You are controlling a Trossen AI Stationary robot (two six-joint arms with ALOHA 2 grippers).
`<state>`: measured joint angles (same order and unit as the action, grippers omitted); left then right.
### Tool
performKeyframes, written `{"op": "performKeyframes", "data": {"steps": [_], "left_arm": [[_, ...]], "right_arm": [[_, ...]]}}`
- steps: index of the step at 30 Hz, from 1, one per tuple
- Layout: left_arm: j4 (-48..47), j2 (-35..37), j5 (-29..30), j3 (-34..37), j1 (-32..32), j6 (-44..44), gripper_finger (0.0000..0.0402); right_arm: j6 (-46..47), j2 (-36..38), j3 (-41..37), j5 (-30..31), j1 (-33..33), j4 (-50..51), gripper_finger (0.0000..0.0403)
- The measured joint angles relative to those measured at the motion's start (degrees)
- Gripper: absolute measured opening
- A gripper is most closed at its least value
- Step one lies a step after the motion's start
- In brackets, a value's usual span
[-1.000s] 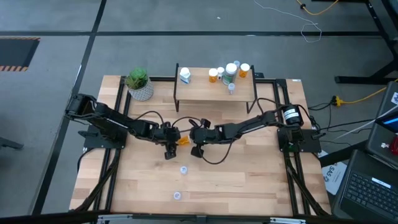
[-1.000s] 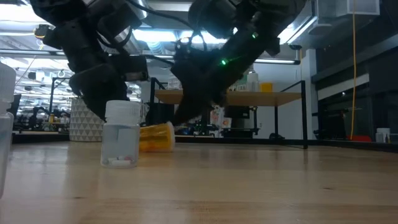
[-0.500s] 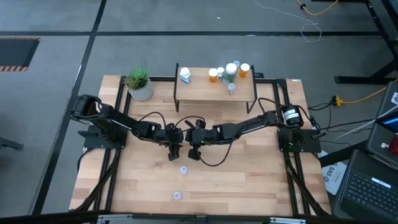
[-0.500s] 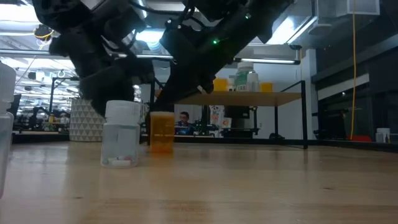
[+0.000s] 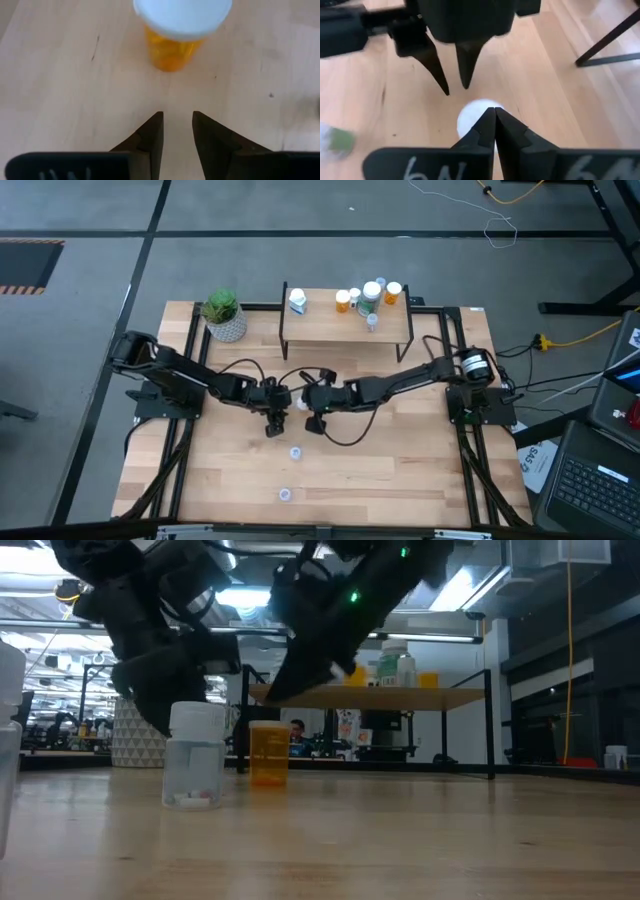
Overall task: Pick and place medicine bottles onto shelf by color
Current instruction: Put the orange pill bottle on the shelf
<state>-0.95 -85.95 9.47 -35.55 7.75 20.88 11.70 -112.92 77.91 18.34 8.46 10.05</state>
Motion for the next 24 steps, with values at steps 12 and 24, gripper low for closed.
{"op": "performKeyframes", "data": {"steps": [12,24], "left_arm": [[-23.53,16.17,2.35,-5.56,-0.28,-3.40,0.0098],[-33.11,34.83,10.36,-5.83,-2.89,-4.64,0.0098]], "right_arm": [[12.04,8.13,4.24,3.07,2.98,25.12,0.0012],[11.60,5.91,4.18,-7.51,4.96,22.79,0.0012]]}}
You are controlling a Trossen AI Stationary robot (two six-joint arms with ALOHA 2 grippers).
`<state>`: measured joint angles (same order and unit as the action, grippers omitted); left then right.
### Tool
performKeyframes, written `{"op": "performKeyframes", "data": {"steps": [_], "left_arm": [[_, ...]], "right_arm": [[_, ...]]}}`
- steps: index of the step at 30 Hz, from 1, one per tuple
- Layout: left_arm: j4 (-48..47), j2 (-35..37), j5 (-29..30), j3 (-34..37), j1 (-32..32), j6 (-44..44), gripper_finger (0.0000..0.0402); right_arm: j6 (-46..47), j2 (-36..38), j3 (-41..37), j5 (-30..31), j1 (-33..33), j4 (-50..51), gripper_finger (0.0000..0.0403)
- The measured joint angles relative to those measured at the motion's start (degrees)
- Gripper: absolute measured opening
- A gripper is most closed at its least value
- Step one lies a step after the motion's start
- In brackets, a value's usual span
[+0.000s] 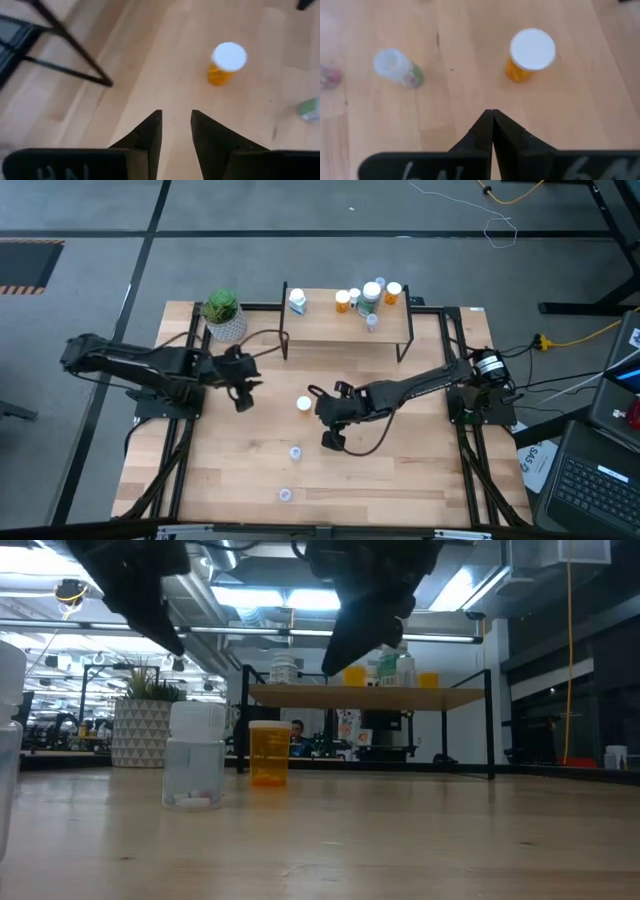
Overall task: Pick and place medicine bottles onto shelf by color
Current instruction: Put the orange pill bottle on the shelf
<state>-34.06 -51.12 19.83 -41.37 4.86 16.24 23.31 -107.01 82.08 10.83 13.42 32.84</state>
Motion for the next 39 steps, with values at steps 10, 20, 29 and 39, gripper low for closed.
{"op": "performKeyframes", "data": {"steps": [10,20,29,39], "left_arm": [[-10.49,9.25,2.45,-0.05,0.02,4.20,0.0098],[-11.94,9.89,2.41,-0.01,0.02,4.21,0.0098],[-14.98,9.91,2.45,-0.01,0.02,4.17,0.0098],[-14.82,9.91,2.56,0.01,0.02,3.90,0.0098]], "right_arm": [[-5.56,-0.15,0.00,-4.47,-1.86,-12.16,0.0032],[-6.04,-3.59,0.02,-4.61,-6.73,-21.05,0.0244],[-13.81,-6.50,0.00,-5.97,-8.49,-20.90,0.0317],[-19.41,-10.24,-0.03,-2.50,-8.73,-21.61,0.0311]]}}
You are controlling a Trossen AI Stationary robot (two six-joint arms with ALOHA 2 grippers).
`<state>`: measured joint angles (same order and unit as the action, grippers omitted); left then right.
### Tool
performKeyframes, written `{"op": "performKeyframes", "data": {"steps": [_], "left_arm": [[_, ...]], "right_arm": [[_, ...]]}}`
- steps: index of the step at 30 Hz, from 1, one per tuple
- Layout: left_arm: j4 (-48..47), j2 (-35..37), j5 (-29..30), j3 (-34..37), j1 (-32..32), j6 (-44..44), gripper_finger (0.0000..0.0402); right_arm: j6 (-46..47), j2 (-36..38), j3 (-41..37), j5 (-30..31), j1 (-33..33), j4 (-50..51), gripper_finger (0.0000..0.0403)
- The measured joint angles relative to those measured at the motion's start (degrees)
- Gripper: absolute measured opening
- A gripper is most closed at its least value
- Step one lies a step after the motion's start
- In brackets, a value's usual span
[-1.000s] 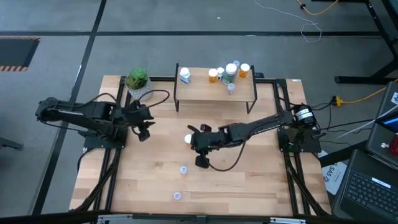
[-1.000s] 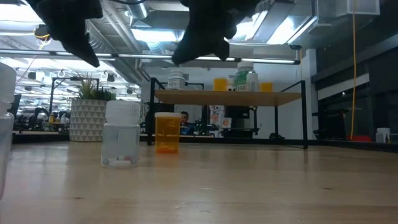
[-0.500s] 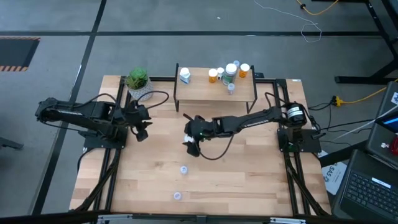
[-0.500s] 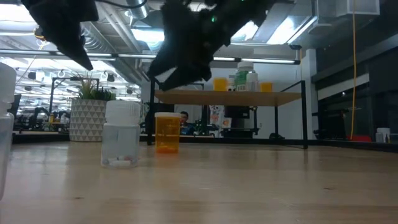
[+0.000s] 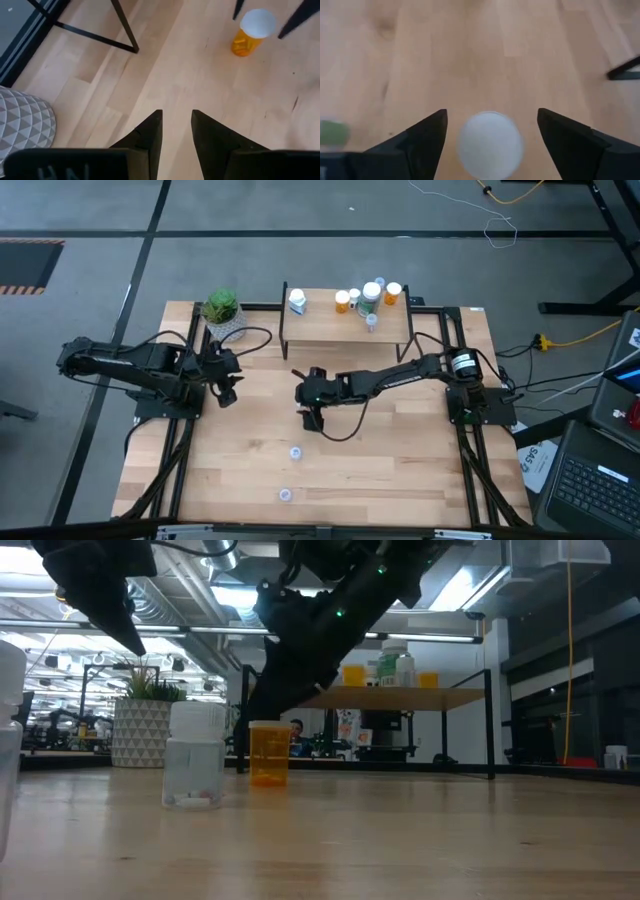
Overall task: Pick and place medicine bottles onto shelf by color
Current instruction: Put the orange pill bottle on the shelf
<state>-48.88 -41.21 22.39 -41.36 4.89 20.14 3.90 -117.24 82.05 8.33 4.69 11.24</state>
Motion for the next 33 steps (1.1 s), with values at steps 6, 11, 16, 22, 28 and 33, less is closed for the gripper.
{"op": "performKeyframes", "data": {"steps": [6,11,16,22,28,33], "left_arm": [[0.03,0.00,0.04,0.00,0.00,-2.53,0.0098],[0.30,0.00,0.15,0.02,0.00,-2.73,0.0098],[0.31,-0.02,0.37,0.04,0.00,-2.75,0.0098],[0.31,-0.01,0.68,0.04,0.02,-2.80,0.0098],[0.31,0.00,0.70,0.04,0.02,-2.84,0.0098],[0.30,-0.02,0.72,0.04,0.02,-2.84,0.0098]], "right_arm": [[0.26,-0.88,0.02,-1.27,-0.04,1.43,0.0311],[0.28,-1.59,0.01,-0.65,0.02,2.05,0.0310],[0.31,-1.73,0.01,-0.41,-0.04,1.91,0.0298],[1.76,-1.73,0.01,-0.41,-0.02,1.94,0.0240],[2.05,-1.73,0.08,-0.39,-0.02,1.92,0.0208],[1.70,-1.09,3.63,3.18,-0.04,6.59,0.0219]]}}
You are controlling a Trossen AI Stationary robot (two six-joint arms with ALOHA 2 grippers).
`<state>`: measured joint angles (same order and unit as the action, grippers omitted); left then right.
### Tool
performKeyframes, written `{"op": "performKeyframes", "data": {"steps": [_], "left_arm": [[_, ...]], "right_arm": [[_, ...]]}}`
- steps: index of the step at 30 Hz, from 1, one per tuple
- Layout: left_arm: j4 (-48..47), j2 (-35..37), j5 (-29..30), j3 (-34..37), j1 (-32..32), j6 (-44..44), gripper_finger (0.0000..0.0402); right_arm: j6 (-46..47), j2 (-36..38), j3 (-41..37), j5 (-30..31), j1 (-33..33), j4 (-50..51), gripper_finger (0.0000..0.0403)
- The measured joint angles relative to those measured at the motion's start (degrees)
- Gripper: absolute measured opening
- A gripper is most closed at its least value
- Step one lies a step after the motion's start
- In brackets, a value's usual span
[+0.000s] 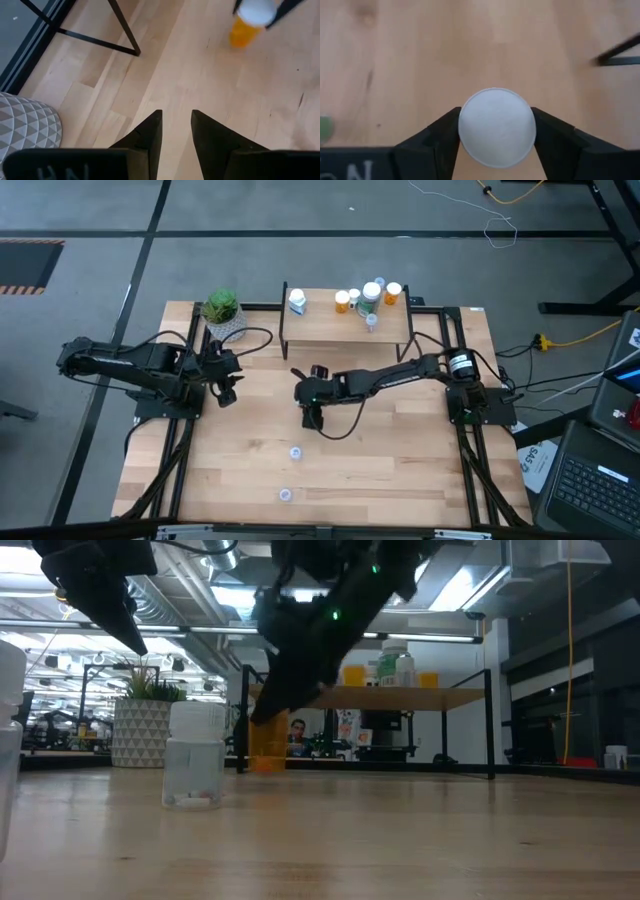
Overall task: Pick and place medicine bottles onto shelf by color
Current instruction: Put the orange pill bottle on the shelf
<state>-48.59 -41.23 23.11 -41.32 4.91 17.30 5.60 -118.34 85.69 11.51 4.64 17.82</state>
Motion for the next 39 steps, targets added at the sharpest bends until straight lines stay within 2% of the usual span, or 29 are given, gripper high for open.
{"op": "performKeyframes", "data": {"steps": [5,12,16,20,23,29,33,39], "left_arm": [[-0.01,0.02,0.01,0.00,0.00,0.00,0.0098],[-0.18,0.02,0.01,0.00,0.00,0.00,0.0098],[-0.23,0.02,0.01,0.00,0.00,0.00,0.0098],[-0.23,0.00,0.01,0.00,-0.02,0.00,0.0098],[-0.25,0.01,0.01,0.00,-0.02,0.00,0.0098],[-0.25,0.02,0.01,0.00,0.00,0.00,0.0098],[-0.25,0.02,0.01,0.00,0.00,0.00,0.0098],[-0.25,0.02,0.01,0.00,0.00,0.00,0.0098]], "right_arm": [[-3.39,0.32,10.22,6.54,-0.93,12.18,0.0217],[-7.38,0.37,26.84,6.94,-6.39,25.25,0.0209],[-7.76,0.45,33.01,6.56,-11.29,29.45,0.0217],[-7.81,0.46,32.79,0.21,-16.31,28.52,0.0213],[-7.75,0.39,30.63,-2.40,-18.80,26.15,0.0211],[-8.89,0.39,29.36,-3.08,-20.74,23.59,0.0218],[-9.03,0.39,29.34,-5.71,-21.48,23.58,0.0221],[-8.88,0.37,29.32,-5.71,-22.37,23.58,0.0241]]}}
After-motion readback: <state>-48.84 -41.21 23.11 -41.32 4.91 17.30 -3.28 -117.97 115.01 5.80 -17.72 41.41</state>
